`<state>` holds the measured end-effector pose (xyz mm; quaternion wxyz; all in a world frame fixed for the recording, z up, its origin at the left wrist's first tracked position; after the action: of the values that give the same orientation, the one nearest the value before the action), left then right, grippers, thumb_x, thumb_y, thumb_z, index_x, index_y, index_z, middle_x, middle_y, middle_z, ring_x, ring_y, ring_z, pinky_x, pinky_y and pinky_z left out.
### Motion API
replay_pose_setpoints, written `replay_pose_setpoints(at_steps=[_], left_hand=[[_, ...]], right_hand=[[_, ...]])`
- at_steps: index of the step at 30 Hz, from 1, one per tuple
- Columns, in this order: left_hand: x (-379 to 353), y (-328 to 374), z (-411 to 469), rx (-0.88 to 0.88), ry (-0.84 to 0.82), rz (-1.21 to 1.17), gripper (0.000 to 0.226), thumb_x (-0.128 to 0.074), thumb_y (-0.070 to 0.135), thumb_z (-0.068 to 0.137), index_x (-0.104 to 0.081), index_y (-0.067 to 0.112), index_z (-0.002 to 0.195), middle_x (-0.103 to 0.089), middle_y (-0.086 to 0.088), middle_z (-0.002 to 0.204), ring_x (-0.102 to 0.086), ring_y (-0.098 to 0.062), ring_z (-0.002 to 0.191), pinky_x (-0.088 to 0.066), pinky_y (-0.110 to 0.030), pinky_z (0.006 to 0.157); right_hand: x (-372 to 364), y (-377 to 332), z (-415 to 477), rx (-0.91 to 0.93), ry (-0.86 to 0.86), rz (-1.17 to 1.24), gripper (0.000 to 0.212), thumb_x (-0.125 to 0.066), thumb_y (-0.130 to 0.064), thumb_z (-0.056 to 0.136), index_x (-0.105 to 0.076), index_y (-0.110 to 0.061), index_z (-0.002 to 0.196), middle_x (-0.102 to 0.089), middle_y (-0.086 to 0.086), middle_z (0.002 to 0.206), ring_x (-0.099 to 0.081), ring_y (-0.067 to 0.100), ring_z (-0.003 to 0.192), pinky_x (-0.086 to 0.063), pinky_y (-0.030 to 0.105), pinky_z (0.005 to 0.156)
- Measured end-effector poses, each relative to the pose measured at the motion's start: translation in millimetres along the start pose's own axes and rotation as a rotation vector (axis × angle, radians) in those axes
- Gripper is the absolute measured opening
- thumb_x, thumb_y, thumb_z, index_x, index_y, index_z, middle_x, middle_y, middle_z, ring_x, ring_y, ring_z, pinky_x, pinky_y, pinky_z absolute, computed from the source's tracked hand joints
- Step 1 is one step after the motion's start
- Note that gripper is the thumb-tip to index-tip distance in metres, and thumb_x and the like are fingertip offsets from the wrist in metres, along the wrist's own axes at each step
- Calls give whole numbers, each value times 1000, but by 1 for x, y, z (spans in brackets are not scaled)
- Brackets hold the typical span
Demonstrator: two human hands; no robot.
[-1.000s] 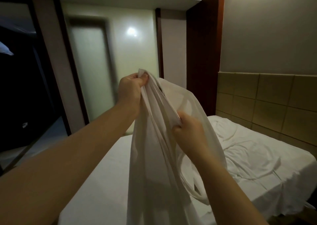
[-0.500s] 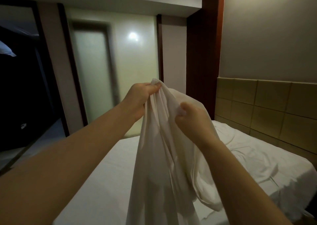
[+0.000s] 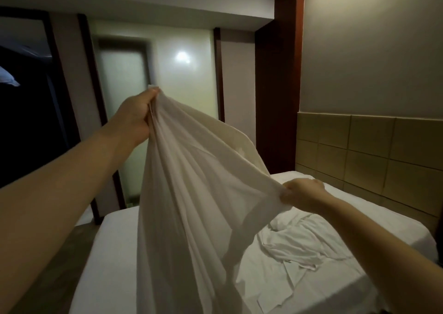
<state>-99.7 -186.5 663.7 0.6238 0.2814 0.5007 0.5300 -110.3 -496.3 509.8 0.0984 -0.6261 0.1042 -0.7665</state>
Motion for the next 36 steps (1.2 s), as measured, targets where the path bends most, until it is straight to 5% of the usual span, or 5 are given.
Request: replay_pose_setpoints(at_steps=[11, 21, 27, 33, 36], left_hand=[[35, 19, -16, -44, 175, 93, 21, -52, 24, 96, -56, 10, 82, -64, 2, 72, -61, -8, 62, -52, -23, 54], [89, 12, -7, -40, 274, 181, 18, -50, 20, 97, -60, 6, 103, -67, 5, 63, -61, -6, 66, -52, -23, 66], [104, 19, -5, -56, 290, 125, 15, -56, 23, 94, -63, 10, 99, -61, 1, 90, -63, -8, 78, -52, -26, 79], [113, 37, 0, -118, 298, 155, 12, -53, 21, 96, -61, 13, 94, -58, 2, 88, -58, -7, 76, -50, -19, 68], [121, 36, 8, -133, 248, 308, 27, -52, 20, 96, -60, -2, 109, -56, 0, 83, -54, -10, 73, -47, -21, 67]], right_hand=[[-76, 6, -44, 565, -199, 12, 32, -59, -45, 87, -63, -29, 115, -47, -20, 125, -27, 3, 125, -15, 33, 114], [-7, 67, 15, 415, 177, -120, 30, -52, -53, 88, -70, -32, 99, -57, -5, 117, -40, 18, 122, -14, 35, 105], [51, 44, 25, 434, 28, -413, 32, -48, -49, 93, -65, -31, 113, -54, -13, 116, -33, 10, 117, -21, 35, 97], [80, 49, 44, 219, 575, 394, 22, -68, -32, 84, -72, -16, 98, -53, -7, 114, -42, 29, 116, -37, 49, 100], [69, 41, 53, 77, 404, 643, 26, -64, -23, 88, -65, -5, 106, -57, 13, 117, -55, 30, 102, -47, 42, 91]])
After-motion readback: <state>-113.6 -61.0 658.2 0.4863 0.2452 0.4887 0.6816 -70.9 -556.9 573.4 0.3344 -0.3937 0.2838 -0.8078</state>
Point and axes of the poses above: each hand's wrist, its own z-axis towards the middle knuckle, its own x-axis out of the back of the hand, y = z × x, the point moved 2 cm from there along z, towards the middle knuckle
